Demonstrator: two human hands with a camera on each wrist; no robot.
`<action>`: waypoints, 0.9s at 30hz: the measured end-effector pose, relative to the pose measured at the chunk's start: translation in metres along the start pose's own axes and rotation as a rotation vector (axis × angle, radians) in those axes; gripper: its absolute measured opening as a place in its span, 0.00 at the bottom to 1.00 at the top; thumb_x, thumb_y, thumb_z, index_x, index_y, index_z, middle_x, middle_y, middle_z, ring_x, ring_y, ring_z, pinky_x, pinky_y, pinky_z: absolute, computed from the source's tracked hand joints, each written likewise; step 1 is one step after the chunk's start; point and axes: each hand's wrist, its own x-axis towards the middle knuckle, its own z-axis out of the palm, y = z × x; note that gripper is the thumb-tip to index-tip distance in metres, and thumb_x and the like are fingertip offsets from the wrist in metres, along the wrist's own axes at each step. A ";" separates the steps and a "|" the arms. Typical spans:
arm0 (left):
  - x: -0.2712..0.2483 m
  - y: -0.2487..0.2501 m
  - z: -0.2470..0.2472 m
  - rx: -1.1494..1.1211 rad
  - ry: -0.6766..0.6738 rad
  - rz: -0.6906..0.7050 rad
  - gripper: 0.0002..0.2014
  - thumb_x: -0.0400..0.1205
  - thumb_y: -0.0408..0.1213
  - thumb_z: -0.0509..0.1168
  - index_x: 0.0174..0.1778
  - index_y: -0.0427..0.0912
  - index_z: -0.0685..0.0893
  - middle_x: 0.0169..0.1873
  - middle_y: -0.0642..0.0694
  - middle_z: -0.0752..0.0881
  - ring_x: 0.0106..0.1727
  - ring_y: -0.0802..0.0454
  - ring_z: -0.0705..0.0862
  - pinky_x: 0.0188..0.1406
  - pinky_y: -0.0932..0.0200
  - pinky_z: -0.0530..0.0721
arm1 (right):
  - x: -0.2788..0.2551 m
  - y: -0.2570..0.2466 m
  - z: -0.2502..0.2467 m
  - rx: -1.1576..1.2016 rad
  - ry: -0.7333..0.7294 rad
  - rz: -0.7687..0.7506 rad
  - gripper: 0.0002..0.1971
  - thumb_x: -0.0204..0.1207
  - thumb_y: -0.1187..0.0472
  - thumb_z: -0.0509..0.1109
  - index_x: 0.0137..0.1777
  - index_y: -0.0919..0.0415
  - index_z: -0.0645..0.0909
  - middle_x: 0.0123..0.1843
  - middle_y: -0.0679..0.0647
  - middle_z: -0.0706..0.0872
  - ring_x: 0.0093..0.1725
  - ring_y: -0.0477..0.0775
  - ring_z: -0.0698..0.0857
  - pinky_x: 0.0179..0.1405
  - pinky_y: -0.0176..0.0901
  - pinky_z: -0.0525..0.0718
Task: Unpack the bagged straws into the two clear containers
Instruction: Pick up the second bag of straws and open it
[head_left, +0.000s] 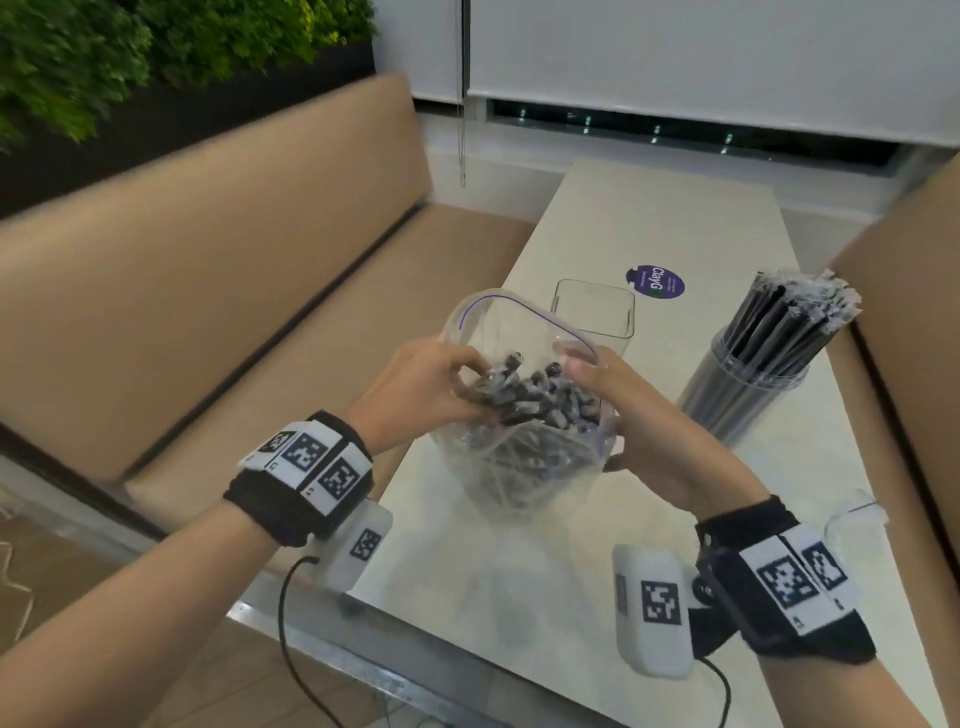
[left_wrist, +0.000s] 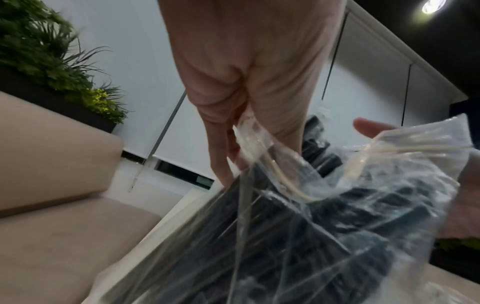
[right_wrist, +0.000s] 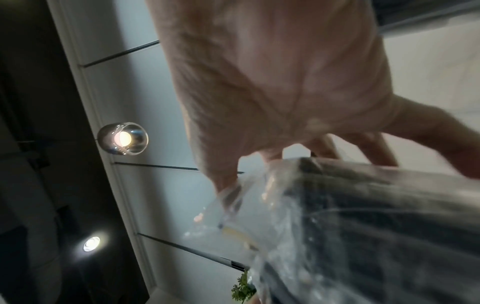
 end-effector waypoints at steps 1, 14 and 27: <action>0.000 0.002 0.000 -0.016 0.036 -0.007 0.11 0.67 0.45 0.82 0.35 0.55 0.84 0.27 0.56 0.77 0.31 0.67 0.74 0.32 0.73 0.68 | -0.005 0.002 0.002 -0.011 -0.036 0.019 0.19 0.78 0.40 0.66 0.69 0.27 0.70 0.68 0.34 0.80 0.63 0.53 0.84 0.58 0.67 0.84; -0.023 -0.031 -0.031 -0.788 -0.370 -0.235 0.35 0.80 0.26 0.69 0.77 0.63 0.69 0.64 0.63 0.81 0.43 0.53 0.86 0.37 0.65 0.86 | -0.003 -0.012 0.000 -0.006 0.145 -0.223 0.11 0.77 0.60 0.73 0.56 0.63 0.87 0.53 0.61 0.93 0.51 0.59 0.91 0.54 0.55 0.89; -0.030 -0.025 0.005 -0.512 -0.159 0.026 0.38 0.61 0.22 0.83 0.63 0.45 0.73 0.49 0.62 0.82 0.46 0.85 0.81 0.42 0.86 0.74 | 0.013 -0.025 0.027 0.274 0.100 -0.208 0.25 0.66 0.61 0.75 0.64 0.63 0.80 0.55 0.66 0.89 0.54 0.64 0.86 0.59 0.60 0.86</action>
